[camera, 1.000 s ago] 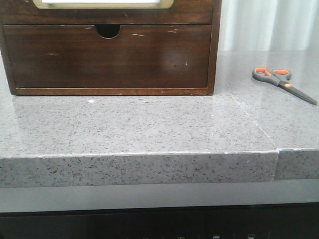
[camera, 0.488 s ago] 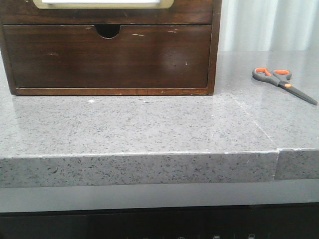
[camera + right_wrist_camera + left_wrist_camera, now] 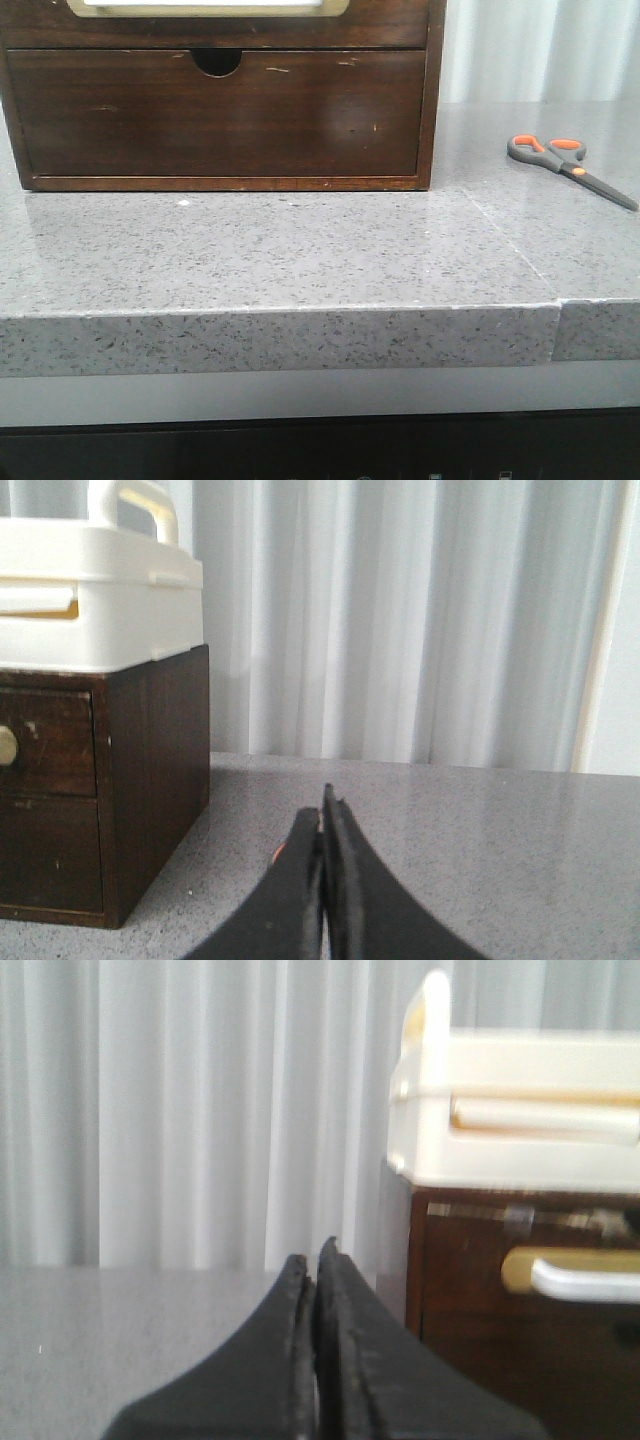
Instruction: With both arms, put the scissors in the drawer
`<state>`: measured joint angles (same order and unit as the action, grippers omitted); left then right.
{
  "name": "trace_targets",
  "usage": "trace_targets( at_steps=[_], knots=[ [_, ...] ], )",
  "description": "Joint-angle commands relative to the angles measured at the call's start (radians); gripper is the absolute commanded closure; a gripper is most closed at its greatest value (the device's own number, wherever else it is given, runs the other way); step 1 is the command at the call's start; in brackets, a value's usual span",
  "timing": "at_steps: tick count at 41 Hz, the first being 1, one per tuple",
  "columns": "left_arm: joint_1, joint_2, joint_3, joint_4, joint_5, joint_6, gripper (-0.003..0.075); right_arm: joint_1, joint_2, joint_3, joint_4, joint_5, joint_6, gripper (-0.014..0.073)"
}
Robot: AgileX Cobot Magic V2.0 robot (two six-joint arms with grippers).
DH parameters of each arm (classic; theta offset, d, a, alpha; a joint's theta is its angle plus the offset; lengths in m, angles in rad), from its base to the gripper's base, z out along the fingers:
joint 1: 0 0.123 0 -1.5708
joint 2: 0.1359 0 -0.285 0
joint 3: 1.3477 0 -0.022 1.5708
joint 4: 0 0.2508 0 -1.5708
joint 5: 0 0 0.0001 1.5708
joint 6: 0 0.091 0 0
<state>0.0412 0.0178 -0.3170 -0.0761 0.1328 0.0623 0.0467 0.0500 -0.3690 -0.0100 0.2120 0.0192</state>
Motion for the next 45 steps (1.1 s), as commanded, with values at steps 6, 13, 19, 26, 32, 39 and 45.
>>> trace_targets(
  at_steps=[6,13,19,26,32,39,45],
  knots=[
    [-0.001,0.152,-0.299,-0.011,0.157,-0.004,0.0741,-0.008,0.185,-0.251,-0.020,0.101,0.002,0.0661],
    [-0.001,0.275,-0.447,-0.011,0.288,-0.004,0.0741,-0.008,0.318,-0.362,-0.020,0.254,0.002,0.0661],
    [-0.001,0.341,-0.454,-0.011,0.327,-0.004,0.0741,-0.008,0.405,-0.362,-0.020,0.293,0.002,0.0661],
    [-0.001,0.385,-0.421,-0.011,0.363,-0.004,0.0741,-0.008,0.485,-0.361,-0.020,0.339,0.002,0.0661],
    [-0.001,0.403,-0.391,-0.011,0.369,-0.004,0.0741,-0.008,0.539,-0.361,-0.020,0.351,0.002,0.0661],
    [-0.001,0.403,-0.367,-0.013,0.371,-0.004,0.0741,-0.008,0.582,-0.361,-0.025,0.367,0.002,0.0661],
    [-0.001,0.403,-0.367,-0.013,0.376,-0.004,0.0720,-0.008,0.601,-0.361,-0.060,0.370,0.001,0.0643]
  ],
)
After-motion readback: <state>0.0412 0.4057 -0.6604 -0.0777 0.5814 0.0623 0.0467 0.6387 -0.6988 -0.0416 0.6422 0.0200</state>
